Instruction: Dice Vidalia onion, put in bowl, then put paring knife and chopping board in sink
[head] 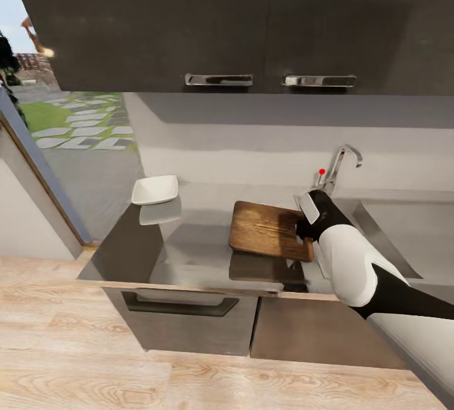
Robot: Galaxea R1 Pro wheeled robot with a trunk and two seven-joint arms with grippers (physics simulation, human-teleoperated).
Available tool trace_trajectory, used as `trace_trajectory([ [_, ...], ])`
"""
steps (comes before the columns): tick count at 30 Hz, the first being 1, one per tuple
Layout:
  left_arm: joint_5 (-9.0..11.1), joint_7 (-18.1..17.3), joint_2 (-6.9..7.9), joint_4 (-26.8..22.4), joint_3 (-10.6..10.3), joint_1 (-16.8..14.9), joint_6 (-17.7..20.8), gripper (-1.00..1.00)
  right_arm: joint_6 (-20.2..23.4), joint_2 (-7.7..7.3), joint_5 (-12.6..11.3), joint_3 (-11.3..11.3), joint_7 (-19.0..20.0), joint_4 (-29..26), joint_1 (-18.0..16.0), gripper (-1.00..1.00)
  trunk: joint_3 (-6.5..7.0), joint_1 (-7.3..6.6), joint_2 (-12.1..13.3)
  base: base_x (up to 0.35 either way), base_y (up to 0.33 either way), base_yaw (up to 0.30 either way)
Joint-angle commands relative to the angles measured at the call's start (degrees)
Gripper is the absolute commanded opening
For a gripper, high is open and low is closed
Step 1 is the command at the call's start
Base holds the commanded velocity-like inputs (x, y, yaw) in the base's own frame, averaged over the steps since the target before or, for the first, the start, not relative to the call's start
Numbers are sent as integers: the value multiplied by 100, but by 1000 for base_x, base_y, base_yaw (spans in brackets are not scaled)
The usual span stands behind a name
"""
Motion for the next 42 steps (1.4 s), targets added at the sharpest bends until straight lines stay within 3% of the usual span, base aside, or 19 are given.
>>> trace_trajectory([
  [1, 0, -3, 0, -8, -6, 2, -4, 100, 24, 8, 40, -42, -3, -7, -7, -100, -10, 3, -11, 0, 256, 0],
  [11, 0, -3, -11, -10, -6, 2, -4, 100, 24, 9, 40, -42, -11, 367, -7, -100, -10, 3, -11, 0, 57, 0],
  [24, 0, -3, -26, -10, -6, 2, -4, 100, 23, 9, 40, -38, -278, 399, -7, -100, -10, 3, -11, 0, 0, 0],
  [42, 0, -3, -30, -13, -6, 2, -4, 100, 17, 9, 46, -33, -297, 416, -7, -100, -10, 3, -11, 37, -21, 0],
])
